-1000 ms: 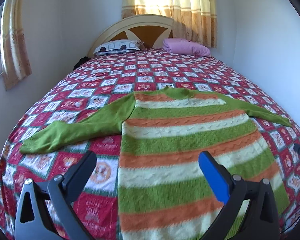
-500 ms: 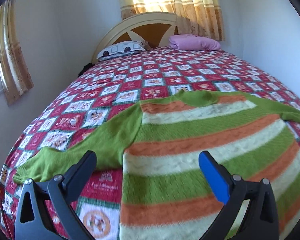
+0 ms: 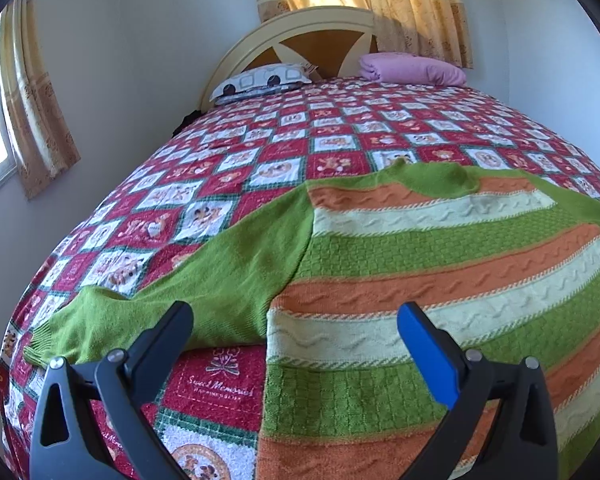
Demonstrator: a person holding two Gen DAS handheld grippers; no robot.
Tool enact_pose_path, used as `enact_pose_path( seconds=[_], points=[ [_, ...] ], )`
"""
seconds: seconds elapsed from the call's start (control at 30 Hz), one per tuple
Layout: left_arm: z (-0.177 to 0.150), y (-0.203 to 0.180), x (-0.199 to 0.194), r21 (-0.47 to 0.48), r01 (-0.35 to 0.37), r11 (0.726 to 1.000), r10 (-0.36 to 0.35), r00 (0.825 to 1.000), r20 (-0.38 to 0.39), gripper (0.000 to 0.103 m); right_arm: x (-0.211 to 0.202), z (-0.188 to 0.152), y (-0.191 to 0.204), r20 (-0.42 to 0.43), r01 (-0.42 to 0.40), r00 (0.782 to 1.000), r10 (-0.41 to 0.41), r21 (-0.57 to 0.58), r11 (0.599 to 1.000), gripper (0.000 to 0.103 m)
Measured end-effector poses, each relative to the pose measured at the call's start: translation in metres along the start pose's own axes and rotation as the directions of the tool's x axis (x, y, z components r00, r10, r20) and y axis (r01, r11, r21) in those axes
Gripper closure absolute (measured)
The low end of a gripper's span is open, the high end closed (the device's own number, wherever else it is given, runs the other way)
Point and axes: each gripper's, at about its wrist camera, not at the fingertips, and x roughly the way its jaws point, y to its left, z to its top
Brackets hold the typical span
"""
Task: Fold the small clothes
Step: 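Move the right tool to the sweater sleeve cuff and close on it, then lift the sleeve with the right tool and lay it across the sweater body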
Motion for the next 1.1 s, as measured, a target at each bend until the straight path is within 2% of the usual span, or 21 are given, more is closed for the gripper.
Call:
enact_pose_path(
  seconds=[0.03,0.07,0.1,0.13,0.17,0.3,0.57,0.77,0.93,1.1],
  points=[
    [0.000,0.000,0.002,-0.001,0.008,1.000,-0.008,1.000,-0.006,0.000,0.004,-0.002,0.003,-0.003,0.021,1.000,-0.021,-0.020,1.000,0.047],
    [-0.001,-0.001,0.004,0.002,0.016,1.000,-0.016,1.000,-0.012,0.000,0.005,-0.004,0.008,0.001,0.050,0.999,-0.051,-0.050,0.997,0.054],
    [-0.001,-0.002,0.005,0.004,0.018,1.000,-0.018,1.000,-0.017,0.000,0.006,-0.006,0.013,0.006,0.079,0.997,-0.079,-0.089,0.993,0.068],
    [-0.002,-0.002,0.006,0.006,0.023,1.000,-0.023,1.000,-0.018,0.000,0.004,-0.006,0.016,0.010,0.075,0.997,-0.074,-0.112,0.991,0.079],
    [-0.003,-0.004,0.005,0.011,0.040,0.999,-0.040,0.999,-0.018,0.000,0.002,-0.006,0.018,0.005,0.055,0.999,-0.054,-0.117,0.992,0.095],
    [-0.004,-0.004,-0.001,0.004,0.052,0.999,-0.052,0.999,0.000,0.000,-0.011,-0.001,0.026,0.014,0.057,0.998,-0.056,-0.135,0.989,0.096],
    [-0.006,0.016,-0.012,-0.060,0.066,0.996,-0.065,0.998,0.023,0.000,-0.067,0.021,0.056,0.153,0.074,0.987,-0.050,-0.162,0.984,0.097],
    [-0.010,0.027,-0.017,-0.095,0.092,0.991,-0.089,0.996,0.030,0.000,-0.126,0.036,0.103,0.272,0.067,0.962,-0.004,-0.226,0.972,0.097],
    [-0.014,0.031,-0.021,-0.109,0.115,0.987,-0.111,0.993,0.039,0.000,-0.174,0.040,0.148,0.342,0.051,0.938,0.056,-0.298,0.953,0.097],
    [-0.017,0.037,-0.024,-0.125,0.133,0.983,-0.128,0.991,0.047,0.000,-0.211,0.036,0.200,0.376,0.035,0.918,0.122,-0.384,0.923,0.097]
  ],
)
